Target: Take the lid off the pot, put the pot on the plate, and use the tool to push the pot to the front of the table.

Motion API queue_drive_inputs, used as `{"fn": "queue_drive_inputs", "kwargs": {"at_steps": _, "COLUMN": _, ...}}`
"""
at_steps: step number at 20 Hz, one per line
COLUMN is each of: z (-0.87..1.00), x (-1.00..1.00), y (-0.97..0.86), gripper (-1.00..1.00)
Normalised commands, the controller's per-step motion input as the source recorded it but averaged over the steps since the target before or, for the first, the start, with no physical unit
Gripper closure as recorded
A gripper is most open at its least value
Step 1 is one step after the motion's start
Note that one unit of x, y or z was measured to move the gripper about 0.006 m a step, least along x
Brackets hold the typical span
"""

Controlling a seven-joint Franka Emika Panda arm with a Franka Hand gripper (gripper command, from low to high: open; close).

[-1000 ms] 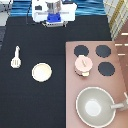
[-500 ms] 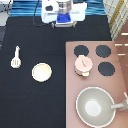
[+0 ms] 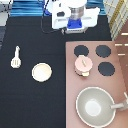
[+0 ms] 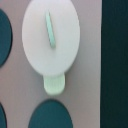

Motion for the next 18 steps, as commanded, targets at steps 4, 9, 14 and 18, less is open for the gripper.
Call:
{"fn": "queue_drive_inputs", "kwargs": {"at_steps": 4, "z": -0.01, "x": 1.00, "y": 0.30, "gripper": -1.00}}
{"fn": "queue_drive_inputs", "kwargs": {"at_steps": 9, "z": -0.23, "x": 0.93, "y": 0.44, "gripper": -1.00}}
{"fn": "queue_drive_inputs", "kwargs": {"at_steps": 14, "z": -0.40, "x": 0.79, "y": 0.50, "gripper": -1.00}}
{"fn": "queue_drive_inputs", "kwargs": {"at_steps": 18, "z": -0.57, "x": 0.30, "y": 0.48, "gripper": -1.00}}
